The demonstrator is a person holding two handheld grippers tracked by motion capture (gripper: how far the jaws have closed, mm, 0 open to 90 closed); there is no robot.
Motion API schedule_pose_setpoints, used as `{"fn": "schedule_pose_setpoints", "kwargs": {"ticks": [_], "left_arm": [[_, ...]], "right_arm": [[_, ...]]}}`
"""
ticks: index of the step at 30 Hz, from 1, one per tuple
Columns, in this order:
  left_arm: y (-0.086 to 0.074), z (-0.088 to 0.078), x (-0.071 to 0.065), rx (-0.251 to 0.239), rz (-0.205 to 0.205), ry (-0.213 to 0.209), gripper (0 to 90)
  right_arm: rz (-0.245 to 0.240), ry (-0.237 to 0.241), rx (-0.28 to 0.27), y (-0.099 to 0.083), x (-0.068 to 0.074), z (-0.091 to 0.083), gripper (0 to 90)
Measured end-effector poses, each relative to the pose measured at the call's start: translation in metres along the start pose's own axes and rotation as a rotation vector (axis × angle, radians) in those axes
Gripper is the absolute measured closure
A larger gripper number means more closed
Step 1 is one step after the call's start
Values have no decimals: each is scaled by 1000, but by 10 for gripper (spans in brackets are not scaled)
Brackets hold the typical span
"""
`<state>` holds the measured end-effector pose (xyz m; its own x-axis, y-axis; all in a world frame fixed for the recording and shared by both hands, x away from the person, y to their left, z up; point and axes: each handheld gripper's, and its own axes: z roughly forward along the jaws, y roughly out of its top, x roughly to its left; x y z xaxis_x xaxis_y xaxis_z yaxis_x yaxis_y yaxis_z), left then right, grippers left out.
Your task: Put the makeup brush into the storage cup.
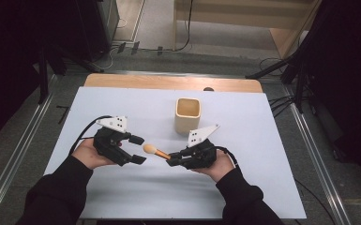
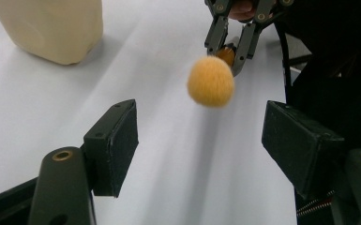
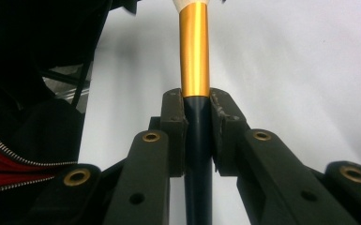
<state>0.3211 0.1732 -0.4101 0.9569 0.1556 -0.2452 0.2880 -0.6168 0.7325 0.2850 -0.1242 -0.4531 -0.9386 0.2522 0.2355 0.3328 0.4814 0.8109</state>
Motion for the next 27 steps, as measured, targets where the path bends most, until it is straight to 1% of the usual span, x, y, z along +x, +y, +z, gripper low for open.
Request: {"fn": "schedule_pose_setpoints", "kwargs": {"ticks": [1,5,6,7,8,9,10,11,14,15,16,17,18,19,20,21,23,24,27], "left_arm": [[0,0,0,0,0,0,284],[-9,6,-3,-62,-17,4,289],[-10,9,-5,-90,-24,8,296],[-10,9,-5,-90,-24,8,299],[-11,10,-6,-105,-24,11,306],[-11,12,-7,-118,-28,8,306],[-12,12,-7,-130,-35,-3,306],[-13,16,-8,-160,-49,-16,309],[-14,21,-10,-182,-43,-21,322],[-14,21,-10,-182,-43,-21,326],[-15,25,-12,-206,-47,-26,339],[-15,25,-12,-206,-47,-26,339],[-15,28,-13,-227,-50,-37,357],[-15,28,-13,-227,-50,-37,402],[-16,32,-15,-248,-45,-48,410],[-16,34,-15,-243,-47,-54,407],[-16,36,-16,-244,-44,-50,409],[-16,37,-16,-259,-50,-61,425],[-16,38,-16,-271,-53,-58,445]], "right_arm": [[0,0,0,0,0,0,788],[0,3,-12,0,0,0,788],[0,1,-18,1,0,0,788],[-4,1,-25,1,0,0,788],[-2,-1,-27,1,0,0,788],[0,0,-31,1,0,-1,788],[0,0,-31,1,0,-1,788],[2,-1,-40,2,0,-1,788],[5,2,-50,2,0,-2,788],[5,2,-50,2,0,-2,788],[6,2,-54,2,0,-1,788],[6,2,-54,2,0,-1,788],[4,6,-59,2,0,-1,788],[4,6,-59,2,0,-1,788],[4,8,-62,2,0,-1,787],[6,11,-69,2,0,0,788],[9,13,-69,2,-1,0,787],[9,16,-75,2,0,0,787],[12,18,-74,2,0,0,788]]}}
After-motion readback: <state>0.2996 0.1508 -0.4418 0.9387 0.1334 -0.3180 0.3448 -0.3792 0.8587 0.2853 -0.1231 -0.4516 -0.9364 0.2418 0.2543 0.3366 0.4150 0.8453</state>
